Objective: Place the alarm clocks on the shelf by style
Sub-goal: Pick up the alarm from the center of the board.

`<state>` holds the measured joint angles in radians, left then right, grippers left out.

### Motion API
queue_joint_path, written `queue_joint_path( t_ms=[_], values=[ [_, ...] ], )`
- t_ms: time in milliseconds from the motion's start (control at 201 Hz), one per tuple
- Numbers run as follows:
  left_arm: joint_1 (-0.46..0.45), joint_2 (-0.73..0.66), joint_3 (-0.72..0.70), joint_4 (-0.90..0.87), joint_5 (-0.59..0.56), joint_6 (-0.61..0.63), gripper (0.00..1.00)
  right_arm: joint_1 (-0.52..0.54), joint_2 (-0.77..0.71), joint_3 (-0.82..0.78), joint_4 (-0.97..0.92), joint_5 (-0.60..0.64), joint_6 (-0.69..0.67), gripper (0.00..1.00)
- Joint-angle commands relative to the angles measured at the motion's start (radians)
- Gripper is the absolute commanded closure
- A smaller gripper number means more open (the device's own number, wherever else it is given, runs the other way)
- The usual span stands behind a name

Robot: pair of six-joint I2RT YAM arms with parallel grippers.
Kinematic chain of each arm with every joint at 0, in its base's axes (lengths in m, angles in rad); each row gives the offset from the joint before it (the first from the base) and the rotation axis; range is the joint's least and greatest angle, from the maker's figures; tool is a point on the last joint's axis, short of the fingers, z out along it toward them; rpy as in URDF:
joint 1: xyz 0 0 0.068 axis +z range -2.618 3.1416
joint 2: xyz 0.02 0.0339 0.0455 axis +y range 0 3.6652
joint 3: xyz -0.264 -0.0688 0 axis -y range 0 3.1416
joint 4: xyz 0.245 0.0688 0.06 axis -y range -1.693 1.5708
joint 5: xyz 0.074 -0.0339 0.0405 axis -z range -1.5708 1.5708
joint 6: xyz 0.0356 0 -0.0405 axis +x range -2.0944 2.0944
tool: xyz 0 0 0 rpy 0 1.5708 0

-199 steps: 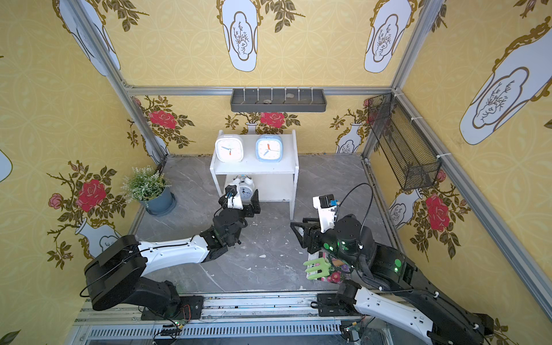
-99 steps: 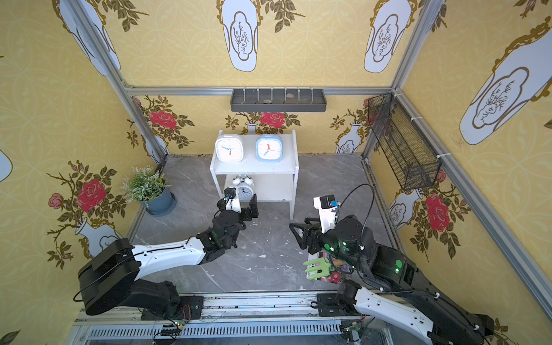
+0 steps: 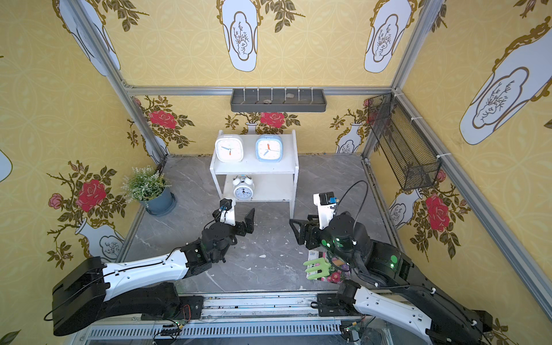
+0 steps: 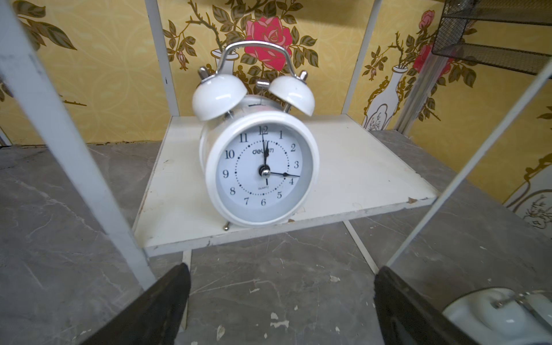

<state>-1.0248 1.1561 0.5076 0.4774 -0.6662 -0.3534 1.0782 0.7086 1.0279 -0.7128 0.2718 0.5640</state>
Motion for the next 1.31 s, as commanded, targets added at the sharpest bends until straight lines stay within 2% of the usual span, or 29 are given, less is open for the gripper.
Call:
queue_joint_path(
  t_ms=[0,120,244,304,378,428,553,797,971,1175,1250,1305],
  values=[
    [-0.013,-0.109,-0.014,-0.275,0.018,-0.091,0.01,-0.001,0.076,0.025,-0.091,0.061,0.050,0.27],
    [-0.016,-0.294,-0.037,-0.538,0.001,-0.169,0.01,-0.003,0.144,0.019,-0.087,0.042,0.062,0.33],
    [0.003,-0.451,-0.003,-0.815,-0.048,-0.250,0.01,-0.009,0.136,-0.008,-0.065,0.053,0.083,0.44],
    [0.060,-0.460,0.035,-0.930,-0.006,-0.307,0.01,-0.013,0.126,-0.022,-0.064,0.065,0.102,0.46],
    [0.160,-0.421,0.084,-1.032,0.096,-0.377,0.08,-0.034,0.132,-0.041,-0.086,0.080,0.136,0.46],
    [0.187,-0.384,0.109,-1.071,0.127,-0.418,0.11,-0.068,0.153,-0.048,-0.101,0.057,0.148,0.46],
    [0.190,-0.350,0.127,-1.026,0.161,-0.441,0.15,-0.215,0.208,-0.095,-0.107,-0.066,0.150,0.47],
    [0.192,-0.320,0.111,-0.923,0.210,-0.484,0.29,-0.446,0.173,-0.198,-0.019,-0.230,0.122,0.41],
    [0.193,-0.273,0.121,-0.935,0.243,-0.513,0.30,-0.597,0.181,-0.252,0.053,-0.386,0.081,0.43],
    [0.193,-0.302,0.108,-0.924,0.261,-0.533,0.28,-0.641,0.197,-0.266,0.079,-0.407,0.046,0.44],
    [0.195,-0.313,0.101,-0.917,0.265,-0.533,0.28,-0.643,0.215,-0.260,0.095,-0.409,0.027,0.41],
    [0.196,-0.322,0.096,-0.919,0.264,-0.534,0.27,-0.643,0.235,-0.256,0.110,-0.402,0.016,0.34]
  ],
)
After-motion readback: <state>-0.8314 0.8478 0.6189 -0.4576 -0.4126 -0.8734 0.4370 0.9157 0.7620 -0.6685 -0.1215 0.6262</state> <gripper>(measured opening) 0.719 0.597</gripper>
